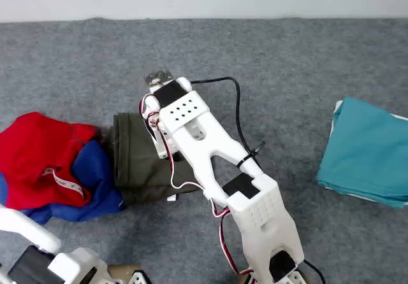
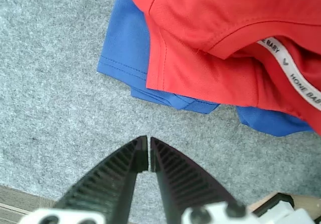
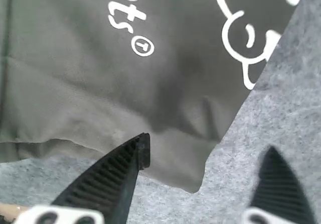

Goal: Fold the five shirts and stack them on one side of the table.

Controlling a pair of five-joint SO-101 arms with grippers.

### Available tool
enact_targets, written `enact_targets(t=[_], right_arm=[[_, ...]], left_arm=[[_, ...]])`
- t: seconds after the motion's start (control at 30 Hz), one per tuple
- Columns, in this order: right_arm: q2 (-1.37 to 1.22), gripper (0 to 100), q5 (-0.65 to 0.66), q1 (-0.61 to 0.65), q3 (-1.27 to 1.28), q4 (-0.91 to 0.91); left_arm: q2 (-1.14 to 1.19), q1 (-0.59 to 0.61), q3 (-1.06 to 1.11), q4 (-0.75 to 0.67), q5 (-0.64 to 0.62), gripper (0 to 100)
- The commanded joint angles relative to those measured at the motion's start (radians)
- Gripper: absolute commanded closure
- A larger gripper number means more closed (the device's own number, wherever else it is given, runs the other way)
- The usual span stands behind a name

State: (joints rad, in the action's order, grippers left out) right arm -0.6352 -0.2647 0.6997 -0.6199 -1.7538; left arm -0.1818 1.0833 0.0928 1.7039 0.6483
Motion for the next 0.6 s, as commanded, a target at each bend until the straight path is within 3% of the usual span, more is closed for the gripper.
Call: enact_targets(t=[0.0,0.07,0.17,0.57], right_arm=[[0.087,87.9,0.028,-0.022,-0.009,-0.042],[0.113,98.7,0.12,-0.022,-0.009,-0.042],[0.145,95.9,0.195,-0.025,0.014,-0.042],[-0.044,98.9,0.199,0.008,0.161,-0.041]], left_arm=[[-0.049,-0.008,-0.01,-0.015,0.003,98],[-0.049,-0.008,-0.01,-0.015,0.003,98],[-0.049,-0.008,-0.01,-0.015,0.003,98],[-0.049,-0.008,-0.01,-0.017,0.005,98]])
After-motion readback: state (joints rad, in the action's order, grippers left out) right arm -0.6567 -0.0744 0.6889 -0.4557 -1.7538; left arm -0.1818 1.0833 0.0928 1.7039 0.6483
